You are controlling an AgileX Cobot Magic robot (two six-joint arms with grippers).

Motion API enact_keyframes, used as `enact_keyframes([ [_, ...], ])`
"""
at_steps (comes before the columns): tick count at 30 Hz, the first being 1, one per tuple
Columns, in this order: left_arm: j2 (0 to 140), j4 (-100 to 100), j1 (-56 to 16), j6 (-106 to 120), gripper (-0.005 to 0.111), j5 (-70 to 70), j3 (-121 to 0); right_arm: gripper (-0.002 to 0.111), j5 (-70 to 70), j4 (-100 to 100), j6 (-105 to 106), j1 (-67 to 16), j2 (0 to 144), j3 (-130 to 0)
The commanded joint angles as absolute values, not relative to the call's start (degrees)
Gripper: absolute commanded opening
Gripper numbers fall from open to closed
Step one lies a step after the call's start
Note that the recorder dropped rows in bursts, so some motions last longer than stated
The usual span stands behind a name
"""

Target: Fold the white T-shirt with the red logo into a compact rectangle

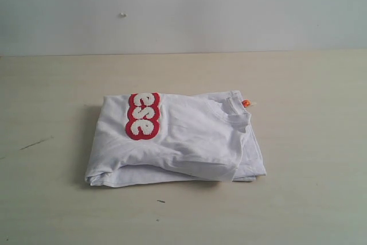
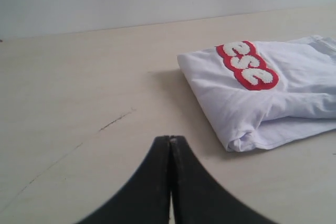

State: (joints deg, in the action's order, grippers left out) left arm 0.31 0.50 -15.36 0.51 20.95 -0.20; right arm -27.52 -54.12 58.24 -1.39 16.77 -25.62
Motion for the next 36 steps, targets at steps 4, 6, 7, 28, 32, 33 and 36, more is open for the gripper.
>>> enact_keyframes([
  [4, 0.0, 1.99, -15.34, 2.97, 0.0, 20.54, 0.0, 0.0, -27.54, -54.4, 58.19, -1.36, 16.54, -25.47],
  [6, 0.0, 1.99, -15.34, 2.73, 0.0, 20.54, 0.0, 0.0, -27.54, -54.4, 58.19, -1.36, 16.54, -25.47],
  [7, 0.0, 1.99, -15.34, 2.55, 0.0, 20.54, 0.0, 0.0, -27.54, -54.4, 58.19, -1.36, 16.54, -25.47],
  [28, 0.0, 1.99, -11.6, 1.35, 0.0, 20.43, 0.0, 0.0, -27.54, -54.4, 58.19, -1.36, 16.54, -25.47],
  [32, 0.0, 1.99, -9.4, 1.13, 0.0, 20.43, 0.0, 0.0, -27.54, -54.4, 58.19, -1.36, 16.54, -25.47],
  [33, 0.0, 1.99, -9.06, 1.12, 0.0, 20.43, 0.0, 0.0, -27.54, -54.4, 58.19, -1.36, 16.54, -25.47],
  [36, 0.0, 1.99, -8.93, 1.12, 0.0, 20.43, 0.0, 0.0, -27.54, -54.4, 58.19, -1.36, 16.54, -25.47],
])
